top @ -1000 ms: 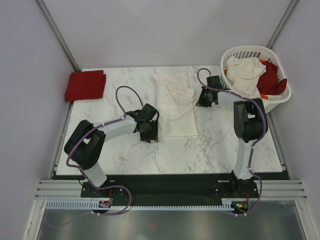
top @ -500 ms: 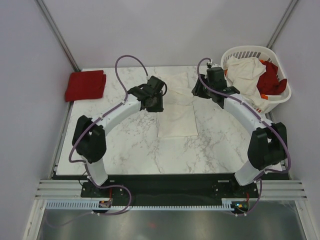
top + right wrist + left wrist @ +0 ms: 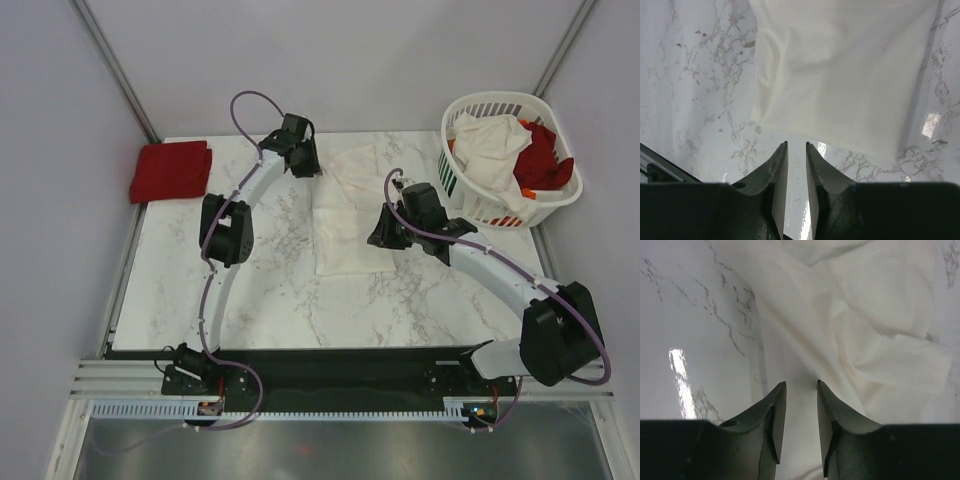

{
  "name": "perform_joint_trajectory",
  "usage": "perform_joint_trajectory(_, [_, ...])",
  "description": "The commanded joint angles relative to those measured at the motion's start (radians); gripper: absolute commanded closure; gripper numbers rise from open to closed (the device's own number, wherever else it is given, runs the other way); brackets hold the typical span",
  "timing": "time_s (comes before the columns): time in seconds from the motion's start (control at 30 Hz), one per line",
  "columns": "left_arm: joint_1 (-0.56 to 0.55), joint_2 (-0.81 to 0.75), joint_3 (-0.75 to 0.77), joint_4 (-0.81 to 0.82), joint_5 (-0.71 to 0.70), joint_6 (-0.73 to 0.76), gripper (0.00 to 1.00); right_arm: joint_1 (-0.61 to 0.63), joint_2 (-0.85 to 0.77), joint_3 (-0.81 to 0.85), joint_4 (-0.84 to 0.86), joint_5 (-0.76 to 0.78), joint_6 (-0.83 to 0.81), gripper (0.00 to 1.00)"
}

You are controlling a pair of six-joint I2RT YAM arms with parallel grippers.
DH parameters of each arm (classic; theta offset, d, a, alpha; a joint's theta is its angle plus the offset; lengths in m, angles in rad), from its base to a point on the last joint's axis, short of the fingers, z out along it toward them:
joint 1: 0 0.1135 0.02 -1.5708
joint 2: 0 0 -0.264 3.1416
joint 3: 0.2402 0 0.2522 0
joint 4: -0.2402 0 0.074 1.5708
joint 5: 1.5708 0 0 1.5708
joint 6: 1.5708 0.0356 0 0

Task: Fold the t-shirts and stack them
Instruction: Fold the tshirt

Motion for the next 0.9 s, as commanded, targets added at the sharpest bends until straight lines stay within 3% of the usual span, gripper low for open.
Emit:
perform_joint_trajectory(0.0, [0.039,0.122,0.128,0.012,0.128,-0.010,0.60,-0.003,-0.098,-0.009,0.006,0.007,-0.010,0.72])
perform_joint_trajectory(0.1, [0.048,0.204,0.185,0.015,0.167,-0.014,0.58,-0.003,-0.117,-0.007,-0.022,0.016,-0.032,0.72])
perform_joint_trajectory(0.3, [0.079,0.215,0.182,0.018,0.125,0.009,0.51,-0.003,-0.109,0.002,-0.036,0.019,-0.052,0.71])
perform_joint_trajectory(0.4, [0.113,0.160,0.192,0.018,0.110,0.026,0.30,-0.002,-0.103,0.025,-0.048,0.047,-0.073,0.65])
perform_joint_trajectory(0.5, [0.130,0.051,0.209,0.019,0.104,0.062,0.18,-0.002,-0.106,0.066,-0.068,0.125,-0.095,0.37])
perform_joint_trajectory(0.53, [0.130,0.019,0.212,0.019,0.096,0.097,0.17,-0.002,-0.110,0.074,-0.074,0.148,-0.104,0.23])
perform_joint_trajectory(0.6, [0.131,-0.064,0.194,0.016,0.094,0.127,0.16,-0.002,-0.112,0.096,-0.082,0.191,-0.112,0.17])
perform_joint_trajectory(0.7, [0.130,-0.291,0.000,0.013,0.068,0.118,0.17,-0.002,-0.098,0.103,-0.120,0.281,-0.110,0.13])
perform_joint_trajectory(0.8, [0.125,-0.529,-0.375,0.015,0.062,0.054,0.18,-0.003,-0.087,0.047,-0.126,0.300,-0.093,0.11])
perform_joint_trajectory(0.87, [0.114,-0.650,-0.523,0.016,0.122,0.026,0.18,-0.003,-0.061,-0.013,-0.107,0.282,-0.078,0.11])
